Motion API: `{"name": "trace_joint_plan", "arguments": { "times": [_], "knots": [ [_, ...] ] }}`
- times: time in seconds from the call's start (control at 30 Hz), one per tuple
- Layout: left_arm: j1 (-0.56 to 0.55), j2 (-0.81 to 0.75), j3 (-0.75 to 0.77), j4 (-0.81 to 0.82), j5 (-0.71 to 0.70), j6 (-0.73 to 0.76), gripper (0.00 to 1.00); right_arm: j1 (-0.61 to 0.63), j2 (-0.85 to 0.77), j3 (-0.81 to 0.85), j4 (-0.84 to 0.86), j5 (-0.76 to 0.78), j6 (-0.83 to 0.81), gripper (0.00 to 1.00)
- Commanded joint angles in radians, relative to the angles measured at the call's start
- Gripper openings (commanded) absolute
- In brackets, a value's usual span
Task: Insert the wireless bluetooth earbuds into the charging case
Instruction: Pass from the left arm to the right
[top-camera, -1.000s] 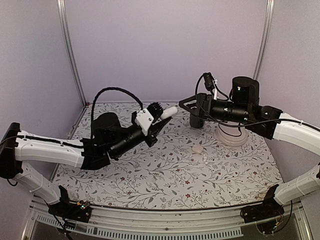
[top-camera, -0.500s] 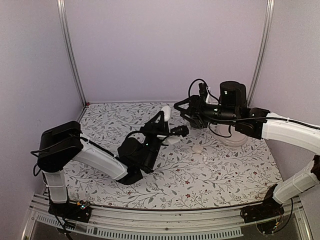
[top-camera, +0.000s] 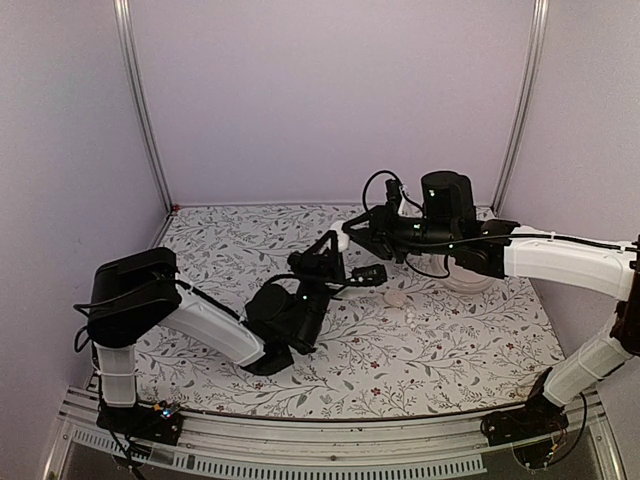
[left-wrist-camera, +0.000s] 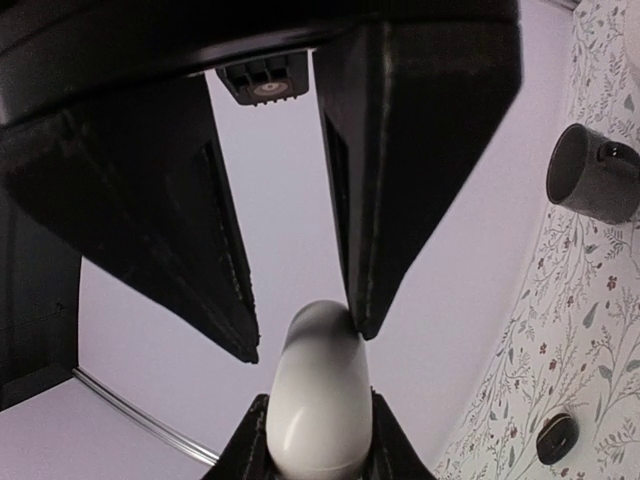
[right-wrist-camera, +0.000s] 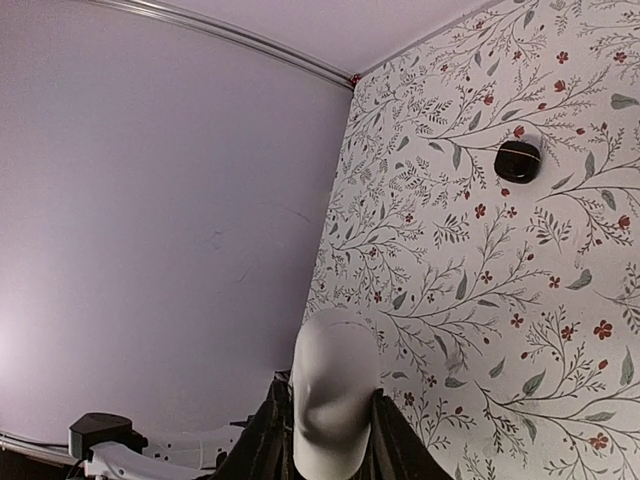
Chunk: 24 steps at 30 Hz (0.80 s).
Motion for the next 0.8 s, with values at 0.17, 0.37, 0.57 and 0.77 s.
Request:
{"name": "trace_joint_plan", "arguments": {
  "times": [0.17,0.37,0.57,0.77],
  "knots": [
    [-0.022,0.013,0.035,0.297,0.023,0.020,0.00,0.000,0.018,0.007,0.053,-0.040,0.011,0.36],
    [-0.025,0.009,0.038,0.296,0.022,0.017,0.00,0.001,0.029,0.002,0.077,-0.049,0.020,0.28],
    [-0.024,0.005,0.033,0.297,0.007,0.006,0.00,-0.004,0.021,0.000,0.079,-0.050,0.020,0.06],
    [-0.024,-0.007,0.016,0.262,-0.012,-0.026,0.55,-0.010,0.000,-0.002,0.079,-0.039,-0.004,0.03]
  ]
}}
